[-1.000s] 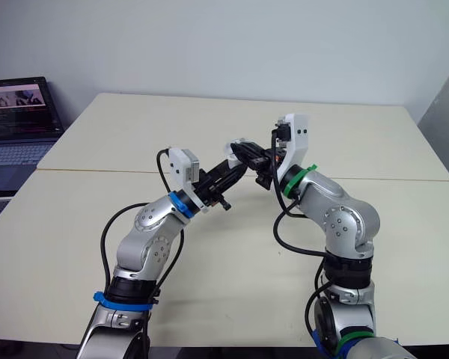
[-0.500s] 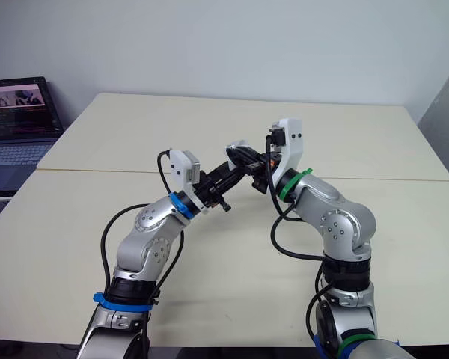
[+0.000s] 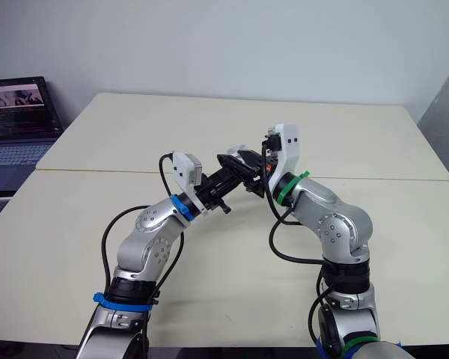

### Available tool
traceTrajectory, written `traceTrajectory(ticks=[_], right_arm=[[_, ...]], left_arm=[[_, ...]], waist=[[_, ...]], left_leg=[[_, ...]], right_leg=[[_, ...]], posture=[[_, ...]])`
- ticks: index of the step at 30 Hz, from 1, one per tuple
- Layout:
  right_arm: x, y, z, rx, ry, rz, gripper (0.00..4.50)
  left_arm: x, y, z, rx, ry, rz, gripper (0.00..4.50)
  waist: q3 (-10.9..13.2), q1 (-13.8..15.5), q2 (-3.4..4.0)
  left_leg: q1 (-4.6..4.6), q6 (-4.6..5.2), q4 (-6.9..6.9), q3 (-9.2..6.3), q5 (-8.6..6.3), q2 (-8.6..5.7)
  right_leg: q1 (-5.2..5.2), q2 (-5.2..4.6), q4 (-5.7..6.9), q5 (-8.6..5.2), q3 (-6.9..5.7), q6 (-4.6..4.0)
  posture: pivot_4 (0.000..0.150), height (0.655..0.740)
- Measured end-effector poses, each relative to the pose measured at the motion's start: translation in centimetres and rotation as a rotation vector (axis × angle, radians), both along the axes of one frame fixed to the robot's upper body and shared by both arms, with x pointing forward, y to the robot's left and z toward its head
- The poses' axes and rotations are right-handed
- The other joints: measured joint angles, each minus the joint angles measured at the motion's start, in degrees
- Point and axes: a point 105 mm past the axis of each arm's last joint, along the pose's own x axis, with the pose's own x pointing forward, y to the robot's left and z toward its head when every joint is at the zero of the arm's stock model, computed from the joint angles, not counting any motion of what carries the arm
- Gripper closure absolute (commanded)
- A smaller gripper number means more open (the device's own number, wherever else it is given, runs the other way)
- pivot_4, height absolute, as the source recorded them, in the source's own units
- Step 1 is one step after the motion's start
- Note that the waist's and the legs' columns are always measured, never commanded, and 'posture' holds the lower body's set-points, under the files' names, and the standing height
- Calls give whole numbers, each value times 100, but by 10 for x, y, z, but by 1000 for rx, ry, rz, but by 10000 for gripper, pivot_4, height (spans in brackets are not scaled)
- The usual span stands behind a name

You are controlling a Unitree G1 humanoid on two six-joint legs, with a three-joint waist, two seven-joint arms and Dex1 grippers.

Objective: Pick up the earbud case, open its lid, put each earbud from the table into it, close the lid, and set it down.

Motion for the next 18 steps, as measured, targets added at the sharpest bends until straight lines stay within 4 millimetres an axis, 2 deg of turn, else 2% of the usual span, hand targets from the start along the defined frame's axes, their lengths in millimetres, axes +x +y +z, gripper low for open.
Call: traceTrajectory(ticks=[5,11,15,18], right_arm=[[4,-15,6,52,-9,-15,17057],[4,-42,36,25,-130,-28,17057],[1,-43,38,-22,-158,-18,17057],[-5,-37,37,-56,-183,10,17057]], left_arm=[[-2,-1,3,-2,-14,-11,37693],[-6,2,-2,7,-9,-17,37693],[-6,3,-3,8,-9,-17,37693],[-6,2,-3,8,-9,-18,37693]], waist=[[0,5,0],[1,-4,2],[1,-4,2],[1,-1,1]], left_leg=[[-5,0,-1,-1,0,0],[-11,1,-7,0,-1,2],[-22,1,-7,1,-1,2],[-44,1,-5,2,-1,2]], right_leg=[[-1,0,-5,0,-1,0],[-10,1,-10,-1,-1,-1],[-20,2,-10,-1,0,-2],[-44,2,-8,-1,1,-2]], posture=[[1500,7400],[1500,7400],[1500,7400],[1500,7400]])
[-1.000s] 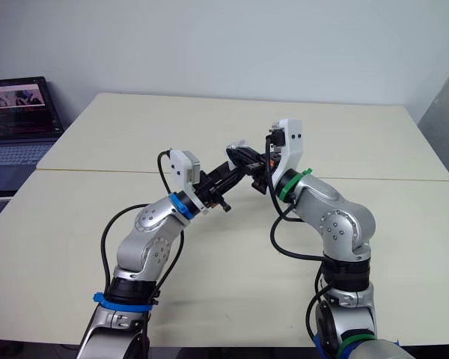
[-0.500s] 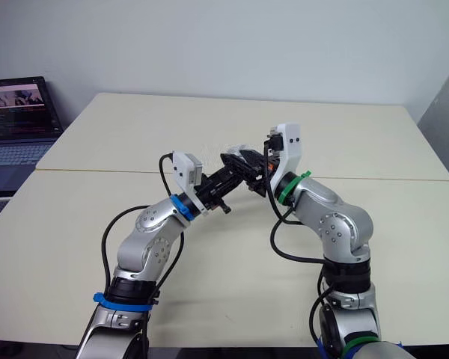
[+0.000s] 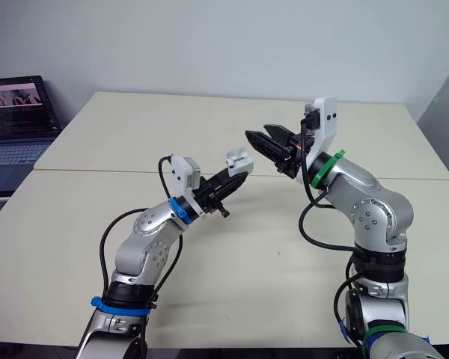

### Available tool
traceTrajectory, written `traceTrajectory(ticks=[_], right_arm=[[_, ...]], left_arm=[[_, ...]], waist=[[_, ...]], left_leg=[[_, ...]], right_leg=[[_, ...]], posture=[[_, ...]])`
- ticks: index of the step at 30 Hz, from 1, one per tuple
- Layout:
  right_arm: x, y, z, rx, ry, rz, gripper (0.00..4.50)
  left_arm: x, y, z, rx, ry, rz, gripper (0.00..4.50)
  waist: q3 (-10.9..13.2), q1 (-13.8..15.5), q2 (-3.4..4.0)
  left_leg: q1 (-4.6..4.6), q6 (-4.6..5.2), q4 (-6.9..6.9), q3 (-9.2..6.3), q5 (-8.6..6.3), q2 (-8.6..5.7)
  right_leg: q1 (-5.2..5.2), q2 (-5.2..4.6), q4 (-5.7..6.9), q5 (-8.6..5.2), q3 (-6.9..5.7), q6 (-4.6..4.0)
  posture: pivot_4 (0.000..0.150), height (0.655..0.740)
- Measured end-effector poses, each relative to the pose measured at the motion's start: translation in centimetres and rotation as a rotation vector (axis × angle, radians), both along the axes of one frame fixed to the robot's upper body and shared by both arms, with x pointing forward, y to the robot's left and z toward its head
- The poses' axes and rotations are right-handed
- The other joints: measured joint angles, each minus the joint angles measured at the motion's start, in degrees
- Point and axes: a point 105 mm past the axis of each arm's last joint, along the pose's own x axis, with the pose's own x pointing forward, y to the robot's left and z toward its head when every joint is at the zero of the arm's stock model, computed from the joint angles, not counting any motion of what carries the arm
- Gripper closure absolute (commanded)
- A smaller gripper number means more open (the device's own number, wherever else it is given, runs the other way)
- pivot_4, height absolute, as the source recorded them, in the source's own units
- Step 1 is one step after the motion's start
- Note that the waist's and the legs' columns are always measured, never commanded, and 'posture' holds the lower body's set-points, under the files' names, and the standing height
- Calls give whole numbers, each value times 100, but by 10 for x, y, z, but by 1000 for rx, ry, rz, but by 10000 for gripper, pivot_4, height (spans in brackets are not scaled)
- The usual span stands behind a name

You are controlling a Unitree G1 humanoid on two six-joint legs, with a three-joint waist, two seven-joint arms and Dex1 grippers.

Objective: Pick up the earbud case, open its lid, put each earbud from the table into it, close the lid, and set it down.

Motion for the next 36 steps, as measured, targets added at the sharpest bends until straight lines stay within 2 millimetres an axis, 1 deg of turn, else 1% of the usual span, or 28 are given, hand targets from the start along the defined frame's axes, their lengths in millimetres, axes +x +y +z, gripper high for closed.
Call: traceTrajectory(ticks=[2,5,7,11,15,20,25,36], right_arm=[[-5,6,-3,-31,-23,12,17057],[-10,17,-12,-93,-43,39,17057],[-11,22,-14,-138,-83,36,17057],[-10,29,-20,-180,-119,12,17057],[-10,35,-31,-230,-137,-3,17057],[-11,44,-35,-257,-168,-16,17057],[-4,46,-39,-269,-178,-60,17057],[-1,49,-37,-290,-235,-98,17057]], left_arm=[[0,0,0,0,-1,-1,37693],[0,1,0,4,-1,0,37693],[0,2,0,9,-2,2,37693],[0,2,0,12,1,3,37693],[0,2,0,12,1,2,37693],[0,1,0,12,-1,2,37693],[0,0,1,9,-2,1,37693],[0,-2,3,2,-8,-2,37693]], waist=[[0,9,0],[0,18,0],[0,19,0],[0,20,0],[0,23,0],[0,26,0],[0,27,0],[0,27,0]], left_leg=[[-22,0,3,-5,0,0],[-26,0,3,-3,0,0],[-26,0,4,-4,0,0],[-26,0,5,-5,0,0],[-26,0,5,-5,0,0],[-25,0,6,-6,0,0],[-26,-1,7,-6,0,0],[-25,-1,8,-6,0,0]], right_leg=[[-17,0,2,0,-4,0],[-21,-1,1,0,-3,-1],[-20,-1,0,0,-4,-1],[-20,-1,1,1,-5,-1],[-20,-1,1,0,-5,-1],[-20,-1,2,1,-6,-1],[-20,-1,2,1,-6,-1],[-20,-1,5,2,-6,-2]], posture=[[1500,7400],[1500,7400],[1500,7400],[1500,7400],[1500,7400],[1500,7400],[1500,7400],[1500,7400]])
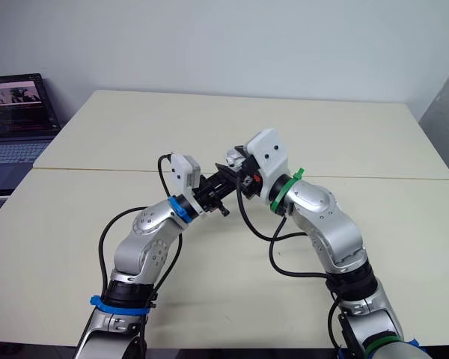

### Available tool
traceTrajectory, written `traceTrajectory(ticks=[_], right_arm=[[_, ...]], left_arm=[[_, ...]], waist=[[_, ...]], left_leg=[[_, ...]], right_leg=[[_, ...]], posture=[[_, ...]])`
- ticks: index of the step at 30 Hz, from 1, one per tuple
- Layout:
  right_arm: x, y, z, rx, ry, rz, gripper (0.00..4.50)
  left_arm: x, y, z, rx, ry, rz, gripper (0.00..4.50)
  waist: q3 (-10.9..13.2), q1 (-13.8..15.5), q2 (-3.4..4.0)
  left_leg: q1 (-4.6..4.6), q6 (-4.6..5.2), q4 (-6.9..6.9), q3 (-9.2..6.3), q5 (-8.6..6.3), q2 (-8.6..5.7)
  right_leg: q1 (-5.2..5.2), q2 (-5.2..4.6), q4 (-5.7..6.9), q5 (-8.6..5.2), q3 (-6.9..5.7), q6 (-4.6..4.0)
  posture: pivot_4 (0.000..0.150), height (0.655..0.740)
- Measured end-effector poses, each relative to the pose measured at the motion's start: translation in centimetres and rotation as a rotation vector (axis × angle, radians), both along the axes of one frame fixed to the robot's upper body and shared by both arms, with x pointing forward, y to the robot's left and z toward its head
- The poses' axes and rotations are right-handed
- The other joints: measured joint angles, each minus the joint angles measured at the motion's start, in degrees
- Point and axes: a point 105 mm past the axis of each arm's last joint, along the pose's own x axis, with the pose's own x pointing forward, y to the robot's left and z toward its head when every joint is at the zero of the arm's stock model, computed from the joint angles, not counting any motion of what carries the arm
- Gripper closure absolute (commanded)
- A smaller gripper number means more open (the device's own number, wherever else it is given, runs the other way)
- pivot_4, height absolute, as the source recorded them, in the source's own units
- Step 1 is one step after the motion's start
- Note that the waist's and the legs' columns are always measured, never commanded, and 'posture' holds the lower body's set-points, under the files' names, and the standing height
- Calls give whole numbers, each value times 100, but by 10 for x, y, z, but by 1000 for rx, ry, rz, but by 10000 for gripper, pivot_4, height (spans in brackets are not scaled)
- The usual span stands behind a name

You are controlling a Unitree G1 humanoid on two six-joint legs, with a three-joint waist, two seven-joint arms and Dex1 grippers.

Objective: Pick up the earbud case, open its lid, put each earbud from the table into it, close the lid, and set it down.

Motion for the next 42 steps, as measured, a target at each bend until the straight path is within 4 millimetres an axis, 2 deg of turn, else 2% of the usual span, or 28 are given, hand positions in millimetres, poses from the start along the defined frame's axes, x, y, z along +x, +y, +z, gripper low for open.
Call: traceTrajectory(ticks=[23,27,31,42], right_arm=[[4,-3,-1,-29,-54,-48,17057],[5,-4,-2,-47,-70,-52,26091],[1,1,-3,-70,-102,-24,40477],[0,0,-4,-84,-124,-21,41409]], left_arm=[[1,-1,2,-5,-6,0,37693],[1,-1,2,-5,-6,0,37693],[1,-1,2,-4,-2,2,37693],[0,-3,1,-3,-1,-3,37693]], waist=[[0,1,0],[0,2,0],[0,1,0],[0,2,0]], left_leg=[[0,0,1,0,0,0],[0,0,1,0,0,-1],[1,0,1,-1,0,0],[2,0,3,-1,0,-1]], right_leg=[[0,0,2,4,0,-6],[0,0,3,4,0,-7],[0,0,5,4,-1,-7],[1,0,7,6,0,-10]], posture=[[1500,7400],[1500,7400],[1500,7400],[1500,7400]])
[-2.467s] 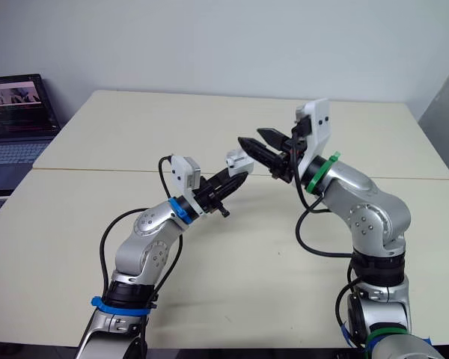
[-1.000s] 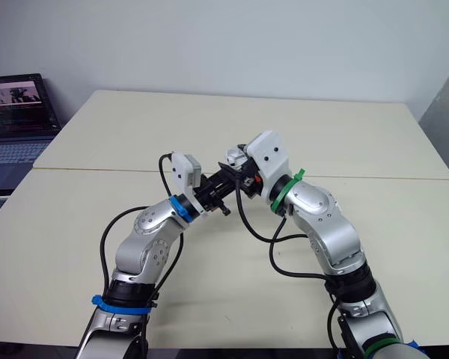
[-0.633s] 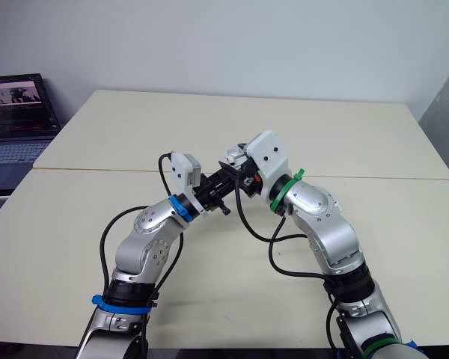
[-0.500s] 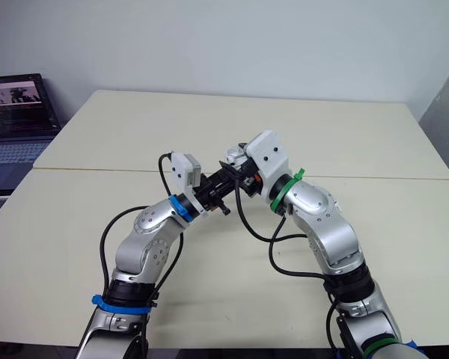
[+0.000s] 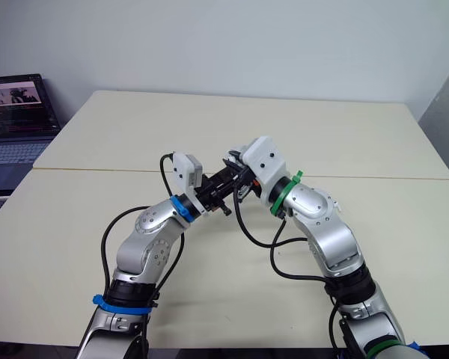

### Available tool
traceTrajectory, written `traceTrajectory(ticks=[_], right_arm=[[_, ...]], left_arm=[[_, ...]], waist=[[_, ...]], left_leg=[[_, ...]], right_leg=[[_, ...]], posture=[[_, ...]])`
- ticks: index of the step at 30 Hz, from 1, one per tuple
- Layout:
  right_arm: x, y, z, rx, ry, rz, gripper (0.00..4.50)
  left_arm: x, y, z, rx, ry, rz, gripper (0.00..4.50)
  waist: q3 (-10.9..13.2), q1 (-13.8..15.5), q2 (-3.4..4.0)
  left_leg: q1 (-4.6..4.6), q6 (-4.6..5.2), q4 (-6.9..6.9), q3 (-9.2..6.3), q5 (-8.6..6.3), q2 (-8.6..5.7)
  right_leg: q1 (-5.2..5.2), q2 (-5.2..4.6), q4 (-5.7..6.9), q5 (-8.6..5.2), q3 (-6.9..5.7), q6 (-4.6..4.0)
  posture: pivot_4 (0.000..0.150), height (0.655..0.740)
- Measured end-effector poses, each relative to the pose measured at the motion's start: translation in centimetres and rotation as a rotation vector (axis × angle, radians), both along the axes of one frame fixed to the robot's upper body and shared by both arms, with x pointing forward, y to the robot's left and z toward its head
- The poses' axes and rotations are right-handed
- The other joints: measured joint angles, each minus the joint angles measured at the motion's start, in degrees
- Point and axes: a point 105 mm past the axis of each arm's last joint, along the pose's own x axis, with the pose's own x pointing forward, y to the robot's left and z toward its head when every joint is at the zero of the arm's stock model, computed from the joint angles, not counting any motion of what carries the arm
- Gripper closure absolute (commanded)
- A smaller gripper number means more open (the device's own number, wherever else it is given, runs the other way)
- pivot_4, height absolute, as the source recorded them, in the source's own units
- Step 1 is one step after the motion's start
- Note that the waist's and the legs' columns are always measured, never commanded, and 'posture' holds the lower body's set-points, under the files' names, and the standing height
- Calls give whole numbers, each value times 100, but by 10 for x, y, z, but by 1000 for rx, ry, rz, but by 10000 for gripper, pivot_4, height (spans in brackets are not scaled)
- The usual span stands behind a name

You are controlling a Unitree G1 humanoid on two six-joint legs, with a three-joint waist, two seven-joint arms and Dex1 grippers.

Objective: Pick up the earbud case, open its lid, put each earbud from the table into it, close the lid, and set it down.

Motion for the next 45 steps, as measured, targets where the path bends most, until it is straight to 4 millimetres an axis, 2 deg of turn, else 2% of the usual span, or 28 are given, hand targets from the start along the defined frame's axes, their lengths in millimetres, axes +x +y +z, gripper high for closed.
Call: traceTrajectory(ticks=[4,8,11,15,22,27,30,45], right_arm=[[0,-9,4,44,84,94,41409],[1,-30,28,107,104,174,41409],[-3,-42,35,117,143,245,41409],[-8,-47,33,108,207,314,41409],[-18,-46,52,159,270,420,41409],[-27,-44,52,183,342,475,41409],[-31,-44,54,165,327,482,41409],[-30,-45,38,99,276,454,41409]], left_arm=[[-4,-3,1,-17,22,-49,37693],[-17,-7,9,-39,49,-148,37693],[-28,-9,16,-35,60,-228,37693],[-34,-8,15,-34,106,-288,37693],[-39,-11,22,-33,129,-362,37693],[-41,-10,21,-25,131,-383,37693],[-41,-10,21,-21,131,-387,37693],[-44,-13,26,-26,130,-431,37693]], waist=[[0,-1,0],[0,-3,0],[0,-5,0],[0,-5,0],[0,-3,0],[0,-3,0],[0,-3,0],[0,0,0]], left_leg=[[0,0,4,0,0,-1],[0,0,2,-3,0,0],[1,1,0,-3,0,0],[2,1,2,-2,0,0],[2,1,4,-2,0,0],[1,1,2,-2,0,0],[1,1,3,-2,0,0],[2,1,4,-2,0,0]], right_leg=[[2,0,1,10,0,-17],[3,0,1,10,-4,-16],[3,0,1,10,-5,-16],[2,0,2,7,-3,-12],[3,0,3,-5,-4,9],[2,0,2,-4,-3,6],[2,0,2,-6,-4,10],[2,0,2,-6,-3,11]], posture=[[1500,7400],[1500,7400],[1500,7400],[1500,7400],[1500,7400],[1500,7400],[1500,7400],[1500,7400]])
